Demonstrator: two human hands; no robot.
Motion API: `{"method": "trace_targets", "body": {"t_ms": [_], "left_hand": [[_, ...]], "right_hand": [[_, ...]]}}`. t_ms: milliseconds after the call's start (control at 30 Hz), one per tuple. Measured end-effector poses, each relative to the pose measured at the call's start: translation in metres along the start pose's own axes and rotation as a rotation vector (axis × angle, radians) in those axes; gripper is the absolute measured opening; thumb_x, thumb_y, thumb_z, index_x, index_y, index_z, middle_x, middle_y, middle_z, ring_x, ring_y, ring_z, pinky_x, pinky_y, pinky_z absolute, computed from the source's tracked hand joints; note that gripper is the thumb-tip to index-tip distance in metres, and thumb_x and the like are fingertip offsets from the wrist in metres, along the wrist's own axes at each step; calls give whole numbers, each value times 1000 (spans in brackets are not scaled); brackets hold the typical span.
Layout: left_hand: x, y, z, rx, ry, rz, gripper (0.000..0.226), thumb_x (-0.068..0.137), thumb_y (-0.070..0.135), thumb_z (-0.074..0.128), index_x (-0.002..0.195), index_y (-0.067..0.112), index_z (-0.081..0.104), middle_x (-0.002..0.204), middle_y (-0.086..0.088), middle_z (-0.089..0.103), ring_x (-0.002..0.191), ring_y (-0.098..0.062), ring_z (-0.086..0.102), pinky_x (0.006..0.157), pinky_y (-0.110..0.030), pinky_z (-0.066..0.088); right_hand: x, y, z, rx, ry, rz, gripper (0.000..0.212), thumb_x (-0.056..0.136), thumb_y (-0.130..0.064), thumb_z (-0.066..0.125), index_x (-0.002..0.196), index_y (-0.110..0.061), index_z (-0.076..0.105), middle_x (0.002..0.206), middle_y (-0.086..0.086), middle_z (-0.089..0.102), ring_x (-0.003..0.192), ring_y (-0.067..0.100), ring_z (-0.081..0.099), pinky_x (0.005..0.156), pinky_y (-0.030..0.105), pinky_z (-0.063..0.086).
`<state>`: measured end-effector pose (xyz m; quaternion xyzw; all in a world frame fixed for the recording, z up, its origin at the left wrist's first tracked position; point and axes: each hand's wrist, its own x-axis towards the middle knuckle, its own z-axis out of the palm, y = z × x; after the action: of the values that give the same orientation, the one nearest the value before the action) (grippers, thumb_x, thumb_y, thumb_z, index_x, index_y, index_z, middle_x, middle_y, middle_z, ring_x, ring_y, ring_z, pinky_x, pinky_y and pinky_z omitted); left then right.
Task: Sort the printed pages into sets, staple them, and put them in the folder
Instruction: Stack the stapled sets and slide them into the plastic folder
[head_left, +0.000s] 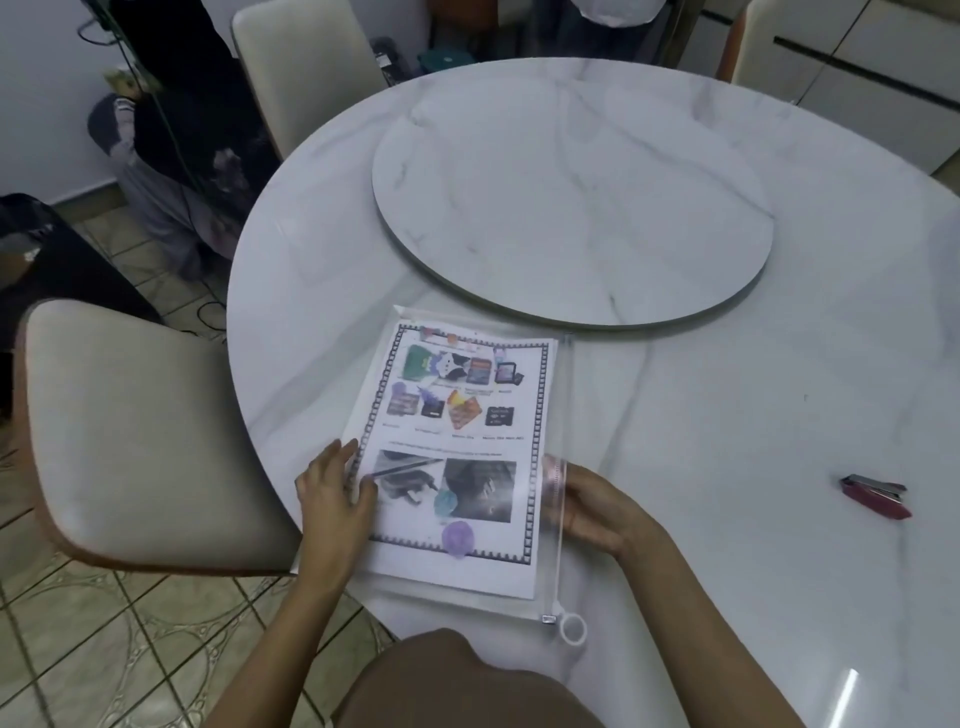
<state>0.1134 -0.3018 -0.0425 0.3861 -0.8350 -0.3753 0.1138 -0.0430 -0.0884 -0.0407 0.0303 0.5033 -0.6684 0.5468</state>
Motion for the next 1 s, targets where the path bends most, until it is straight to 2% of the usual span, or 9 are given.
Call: {"method": "trace_targets", "body": {"t_ms": [67, 167, 300, 367, 500, 667, 767, 900, 1000], "left_hand": [[-6, -6, 4, 76, -17, 146, 53, 84, 31, 47, 130, 5, 46, 144, -21, 35, 131, -37, 30, 107, -41, 24], [-24, -6, 14, 153, -117, 518, 51, 88, 45, 39, 131, 17, 42, 143, -14, 38, 132, -25, 27, 109, -39, 29], [-46, 3, 34, 277, -409, 1051, 50, 87, 52, 46, 128, 24, 44, 141, -2, 42, 135, -16, 29, 111, -30, 27], [-49, 8, 44, 341, -490, 1180, 47, 81, 53, 53, 121, 28, 48, 138, 3, 45, 134, -15, 32, 110, -29, 29], [-47, 29, 52, 343, -506, 1223, 34, 73, 43, 62, 102, 27, 54, 117, 7, 58, 116, -11, 44, 93, -24, 38], [-55, 33, 54, 262, -412, 1298, 6, 82, 25, 60, 84, 20, 60, 92, 4, 68, 91, -13, 63, 68, -25, 52], [-59, 26, 51, 165, -343, 1283, 12, 92, 21, 50, 88, 18, 61, 89, 3, 69, 92, -11, 65, 72, -23, 53], [-61, 24, 45, 43, -279, 1244, 5, 87, 15, 59, 91, 18, 59, 89, 4, 70, 95, -7, 65, 85, -19, 51], [-62, 19, 42, 15, -308, 1187, 7, 89, 16, 54, 94, 18, 59, 94, 3, 70, 101, -5, 62, 85, -19, 51]], "right_hand": [[-5, -4, -2, -118, 116, -46, 28, 88, -7, 52, 114, -1, 63, 113, 18, 65, 99, 29, 62, 85, 37, 55], [-21, -11, -5, -380, 387, -167, 20, 88, -1, 53, 98, -4, 70, 86, 9, 74, 76, 19, 68, 63, 22, 55], [-39, -13, -14, -498, 608, -231, 19, 88, 1, 53, 102, 1, 66, 82, 12, 70, 73, 22, 67, 71, 28, 57], [-52, -9, -12, -585, 624, -197, 17, 88, -2, 54, 100, 0, 67, 81, 12, 70, 72, 23, 67, 73, 31, 58], [-78, 9, 5, -885, 533, -83, 14, 89, -14, 57, 97, -12, 68, 88, 3, 70, 80, 16, 67, 74, 21, 54], [-98, 35, 22, -1134, 523, -92, 25, 90, -26, 54, 113, -17, 59, 101, -6, 54, 89, 6, 53, 69, 6, 39], [-105, 41, 24, -1178, 509, -81, 25, 90, -29, 53, 112, -18, 59, 100, -7, 51, 87, 3, 49, 67, 6, 37], [-109, 39, 28, -1003, 443, -23, 23, 94, -25, 49, 74, -21, 60, 75, -9, 61, 63, -3, 55, 57, 8, 40], [-111, 36, 32, -859, 387, 9, 28, 94, -21, 48, 69, -17, 61, 62, -6, 64, 53, 0, 57, 52, 6, 37]]}}
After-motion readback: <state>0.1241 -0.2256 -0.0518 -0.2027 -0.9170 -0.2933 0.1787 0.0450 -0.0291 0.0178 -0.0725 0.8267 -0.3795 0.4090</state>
